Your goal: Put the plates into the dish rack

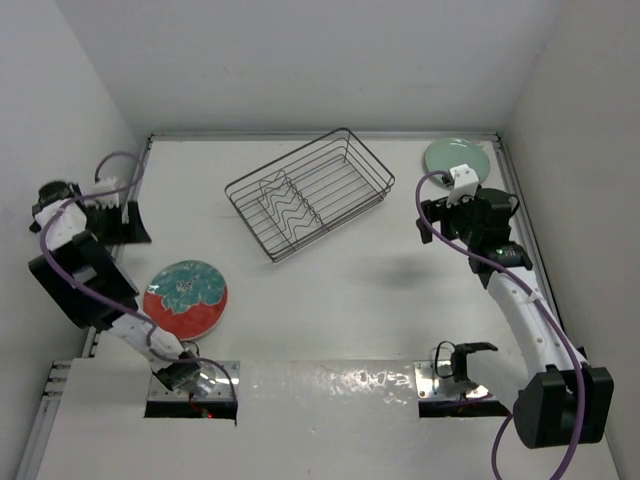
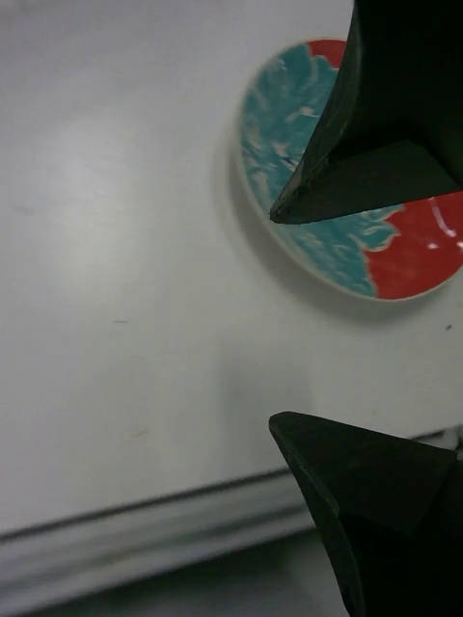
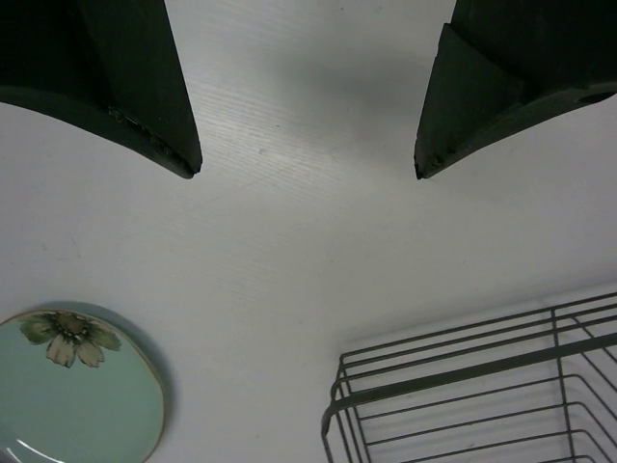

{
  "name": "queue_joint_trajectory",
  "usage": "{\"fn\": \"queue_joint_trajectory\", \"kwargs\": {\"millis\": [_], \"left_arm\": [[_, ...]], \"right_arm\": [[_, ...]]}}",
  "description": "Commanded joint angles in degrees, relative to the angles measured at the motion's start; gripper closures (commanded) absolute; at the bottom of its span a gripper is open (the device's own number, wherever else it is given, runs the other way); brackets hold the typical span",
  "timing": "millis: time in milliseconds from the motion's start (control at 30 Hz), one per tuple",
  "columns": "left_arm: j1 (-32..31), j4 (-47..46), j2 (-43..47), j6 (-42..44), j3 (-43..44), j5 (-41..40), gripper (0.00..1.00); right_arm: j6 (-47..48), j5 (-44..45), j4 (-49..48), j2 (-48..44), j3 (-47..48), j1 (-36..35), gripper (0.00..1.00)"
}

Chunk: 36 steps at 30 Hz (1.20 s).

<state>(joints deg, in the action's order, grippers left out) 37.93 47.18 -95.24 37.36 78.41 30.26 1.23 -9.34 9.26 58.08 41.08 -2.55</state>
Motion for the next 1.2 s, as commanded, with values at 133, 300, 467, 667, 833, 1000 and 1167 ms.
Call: {"fn": "queue_joint_trajectory", "kwargs": {"millis": [133,300,467,667,833,1000,1167], "left_arm": [[8.3,11.8,-3.9,7.3,-10.2,-3.8,0.26],[10.7,15.6,-8.2,14.3,-14.0,-0.1,0.30],[10.7,11.7,-9.1,15.9,-20.6,-2.7,0.41],[10.5,11.1,-12.7,15.7,-21.0,-3.3,0.87],[10.5,14.2,-13.2,15.4,-15.0,0.2,1.00],[10.5,21.3,-12.3,16.4,-3.4,6.5,1.00],[8.7,18.5,-10.1,7.7,6.9,7.3,1.00]], "right_arm": [[0.9,-7.4,0.2,0.2,2.8,-0.7,0.11],[0.2,-8.5,-0.2,0.3,2.9,-1.7,0.12],[-0.8,-8.3,-0.3,0.0,3.2,-2.6,0.13],[-0.9,-7.1,-1.3,0.3,3.7,-3.4,0.13],[-2.8,-6.0,-1.9,0.4,3.7,-4.0,0.13],[-2.8,-4.8,-2.0,0.5,3.8,-4.0,0.13],[-4.4,-4.9,-4.4,1.0,3.6,-4.0,0.13]]}}
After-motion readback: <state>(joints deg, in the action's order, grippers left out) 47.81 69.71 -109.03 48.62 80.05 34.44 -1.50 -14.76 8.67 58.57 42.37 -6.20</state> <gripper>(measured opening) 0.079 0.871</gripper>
